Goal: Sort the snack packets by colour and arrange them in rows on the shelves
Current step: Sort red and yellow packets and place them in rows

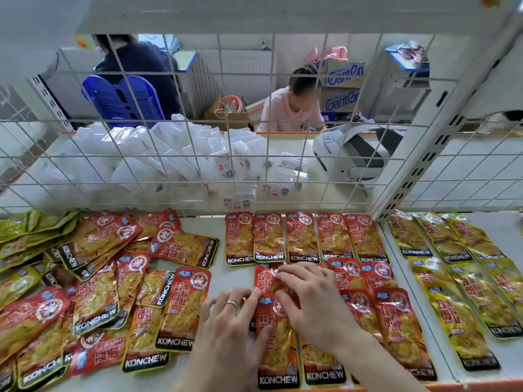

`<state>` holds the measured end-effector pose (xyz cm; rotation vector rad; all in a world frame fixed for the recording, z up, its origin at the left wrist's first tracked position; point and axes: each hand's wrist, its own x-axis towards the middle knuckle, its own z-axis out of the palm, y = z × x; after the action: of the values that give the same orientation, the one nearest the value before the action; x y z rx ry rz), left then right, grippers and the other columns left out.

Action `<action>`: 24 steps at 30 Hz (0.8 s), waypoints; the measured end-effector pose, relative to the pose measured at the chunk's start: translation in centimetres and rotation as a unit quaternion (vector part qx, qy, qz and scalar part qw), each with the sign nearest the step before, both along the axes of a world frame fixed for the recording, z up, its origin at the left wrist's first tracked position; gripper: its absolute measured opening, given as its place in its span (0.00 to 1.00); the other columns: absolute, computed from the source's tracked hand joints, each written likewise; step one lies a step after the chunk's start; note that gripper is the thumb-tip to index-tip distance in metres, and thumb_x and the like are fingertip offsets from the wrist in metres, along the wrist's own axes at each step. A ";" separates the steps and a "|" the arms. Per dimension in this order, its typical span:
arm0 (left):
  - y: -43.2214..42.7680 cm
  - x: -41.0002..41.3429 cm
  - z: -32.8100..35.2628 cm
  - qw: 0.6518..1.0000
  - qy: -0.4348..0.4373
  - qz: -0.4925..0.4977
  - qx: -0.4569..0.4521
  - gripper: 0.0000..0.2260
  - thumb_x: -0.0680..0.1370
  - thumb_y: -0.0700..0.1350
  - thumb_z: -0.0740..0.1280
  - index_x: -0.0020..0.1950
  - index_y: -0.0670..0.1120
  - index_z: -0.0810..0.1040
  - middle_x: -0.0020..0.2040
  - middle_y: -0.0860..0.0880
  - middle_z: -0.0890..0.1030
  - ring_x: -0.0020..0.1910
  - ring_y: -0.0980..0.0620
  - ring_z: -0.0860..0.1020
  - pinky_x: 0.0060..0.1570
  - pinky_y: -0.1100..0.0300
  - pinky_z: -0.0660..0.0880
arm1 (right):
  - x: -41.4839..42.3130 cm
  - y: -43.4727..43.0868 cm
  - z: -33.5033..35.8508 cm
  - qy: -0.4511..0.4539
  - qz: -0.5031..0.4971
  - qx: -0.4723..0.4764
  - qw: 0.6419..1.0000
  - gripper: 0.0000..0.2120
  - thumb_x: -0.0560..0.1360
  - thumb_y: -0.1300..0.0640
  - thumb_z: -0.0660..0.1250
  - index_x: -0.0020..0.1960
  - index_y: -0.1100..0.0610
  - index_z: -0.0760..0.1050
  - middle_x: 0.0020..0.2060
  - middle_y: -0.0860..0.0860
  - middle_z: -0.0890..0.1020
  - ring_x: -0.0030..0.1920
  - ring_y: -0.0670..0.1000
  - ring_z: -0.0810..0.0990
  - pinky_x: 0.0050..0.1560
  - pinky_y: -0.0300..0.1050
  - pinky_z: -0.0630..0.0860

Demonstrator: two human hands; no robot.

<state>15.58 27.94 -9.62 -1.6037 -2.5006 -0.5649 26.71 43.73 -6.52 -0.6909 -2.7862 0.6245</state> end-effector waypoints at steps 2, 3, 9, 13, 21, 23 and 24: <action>-0.1 0.3 0.0 1.000 -0.002 0.002 -0.004 0.26 0.73 0.62 0.62 0.63 0.48 0.81 0.55 0.54 0.78 0.55 0.53 0.72 0.56 0.54 0.64 | 0.0 0.2 0.1 0.005 0.002 -0.002 1.000 0.18 0.80 0.45 0.61 0.69 0.46 0.73 0.67 0.38 0.73 0.70 0.40 0.63 0.70 0.43 0.53; -0.1 0.4 0.0 1.000 -0.004 0.005 -0.005 0.25 0.73 0.62 0.62 0.63 0.48 0.81 0.55 0.54 0.78 0.55 0.53 0.72 0.56 0.54 0.64 | 0.0 0.3 0.1 0.003 0.004 0.000 1.000 0.19 0.80 0.45 0.61 0.70 0.46 0.73 0.67 0.38 0.73 0.71 0.40 0.62 0.70 0.43 0.52; -0.4 1.1 0.9 0.999 -0.020 0.020 -0.033 0.24 0.74 0.61 0.61 0.66 0.51 0.79 0.58 0.56 0.77 0.56 0.53 0.74 0.57 0.53 0.64 | 0.2 0.4 0.2 0.009 0.017 0.002 1.000 0.21 0.79 0.45 0.63 0.71 0.47 0.72 0.69 0.40 0.73 0.73 0.42 0.62 0.69 0.43 0.49; -1.0 1.3 1.8 0.998 -0.028 0.038 -0.033 0.23 0.77 0.60 0.60 0.68 0.51 0.77 0.59 0.56 0.78 0.57 0.54 0.76 0.58 0.53 0.64 | 0.3 0.5 0.4 0.023 0.020 -0.008 1.000 0.19 0.78 0.45 0.63 0.67 0.48 0.76 0.66 0.41 0.76 0.71 0.44 0.66 0.68 0.46 0.54; -4.4 -0.1 3.6 0.988 -0.041 0.138 -0.056 0.25 0.78 0.58 0.57 0.70 0.48 0.75 0.64 0.51 0.78 0.63 0.50 0.75 0.65 0.54 0.60 | -0.6 0.3 1.6 0.048 0.059 -0.008 0.997 0.19 0.79 0.48 0.66 0.68 0.50 0.75 0.66 0.42 0.76 0.71 0.44 0.66 0.66 0.44 0.55; -5.4 -0.6 4.2 0.983 -0.051 0.163 -0.060 0.25 0.78 0.59 0.56 0.71 0.50 0.73 0.66 0.50 0.78 0.65 0.49 0.74 0.66 0.54 0.59 | -1.4 -0.4 1.9 0.052 0.072 -0.007 0.996 0.19 0.77 0.48 0.65 0.67 0.51 0.77 0.65 0.44 0.77 0.70 0.46 0.69 0.66 0.47 0.58; -5.8 -0.8 4.5 0.982 -0.053 0.174 -0.057 0.25 0.78 0.59 0.56 0.71 0.50 0.72 0.67 0.51 0.77 0.66 0.48 0.74 0.67 0.54 0.58 | -1.9 -0.8 2.1 0.050 0.077 -0.008 0.996 0.20 0.76 0.47 0.64 0.66 0.51 0.77 0.65 0.45 0.78 0.70 0.48 0.69 0.66 0.50 0.60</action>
<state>14.73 22.12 -5.16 -1.1479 -2.8496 -0.4779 24.83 42.94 -4.42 -0.4361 -2.7624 0.6904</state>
